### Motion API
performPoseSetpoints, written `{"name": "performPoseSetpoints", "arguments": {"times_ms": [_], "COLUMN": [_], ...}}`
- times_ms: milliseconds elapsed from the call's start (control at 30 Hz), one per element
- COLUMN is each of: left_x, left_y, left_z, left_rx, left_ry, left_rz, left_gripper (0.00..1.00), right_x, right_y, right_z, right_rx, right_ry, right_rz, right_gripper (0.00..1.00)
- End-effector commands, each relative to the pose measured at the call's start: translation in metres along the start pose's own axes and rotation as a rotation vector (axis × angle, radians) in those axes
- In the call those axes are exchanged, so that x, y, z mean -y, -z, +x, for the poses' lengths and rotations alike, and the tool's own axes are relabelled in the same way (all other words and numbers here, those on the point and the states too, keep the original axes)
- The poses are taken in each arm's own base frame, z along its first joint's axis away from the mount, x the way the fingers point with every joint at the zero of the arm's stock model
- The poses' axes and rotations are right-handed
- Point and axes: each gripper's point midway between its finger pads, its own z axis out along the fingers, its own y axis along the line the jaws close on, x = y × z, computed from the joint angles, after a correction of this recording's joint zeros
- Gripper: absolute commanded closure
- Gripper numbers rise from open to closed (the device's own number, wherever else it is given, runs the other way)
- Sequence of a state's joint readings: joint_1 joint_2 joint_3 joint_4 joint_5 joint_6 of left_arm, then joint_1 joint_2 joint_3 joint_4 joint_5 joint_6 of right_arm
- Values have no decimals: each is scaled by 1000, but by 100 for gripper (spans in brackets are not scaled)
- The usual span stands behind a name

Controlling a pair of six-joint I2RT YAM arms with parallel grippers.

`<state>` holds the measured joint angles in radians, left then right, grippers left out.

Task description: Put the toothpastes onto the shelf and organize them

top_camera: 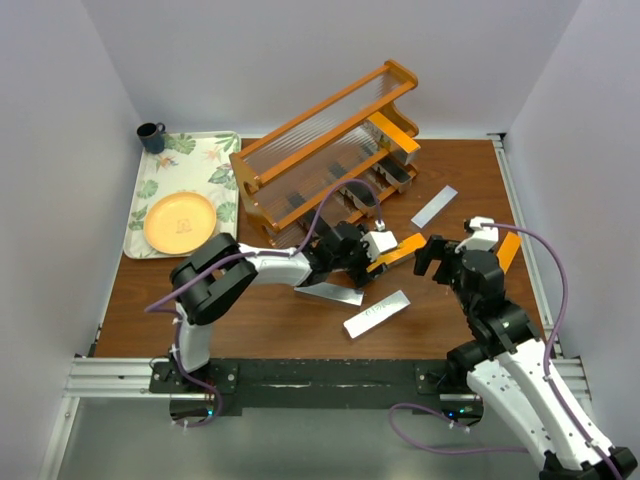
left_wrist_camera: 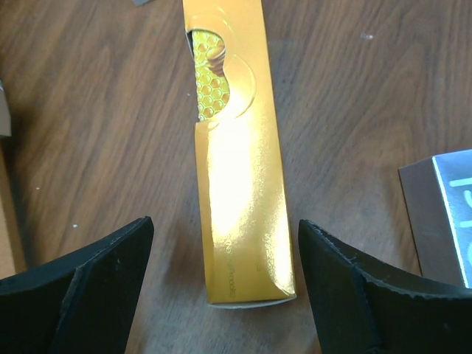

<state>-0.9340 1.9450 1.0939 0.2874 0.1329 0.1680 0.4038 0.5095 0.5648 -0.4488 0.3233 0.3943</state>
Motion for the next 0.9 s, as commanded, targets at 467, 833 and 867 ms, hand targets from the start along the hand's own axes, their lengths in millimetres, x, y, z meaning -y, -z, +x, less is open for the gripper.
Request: {"name": "performPoseSetpoints", "arguments": {"times_ms": [467, 833, 867], "left_x": [0, 9, 9], "left_y": [8, 97, 102], "left_z": [-54, -110, -111], "left_rx": [166, 225, 218], "left_ry": [-1, -68, -75], "left_rz": [25, 73, 74], "left_gripper": [58, 66, 66], "right_x": [-13, -58, -61], "right_y": [-1, 24, 27], "right_z": [-6, -30, -33], "right_rx": [5, -14, -11], "right_ry": [40, 148, 157], "right_rz": [-70, -318, -335], "right_gripper": [2, 3, 3]}}
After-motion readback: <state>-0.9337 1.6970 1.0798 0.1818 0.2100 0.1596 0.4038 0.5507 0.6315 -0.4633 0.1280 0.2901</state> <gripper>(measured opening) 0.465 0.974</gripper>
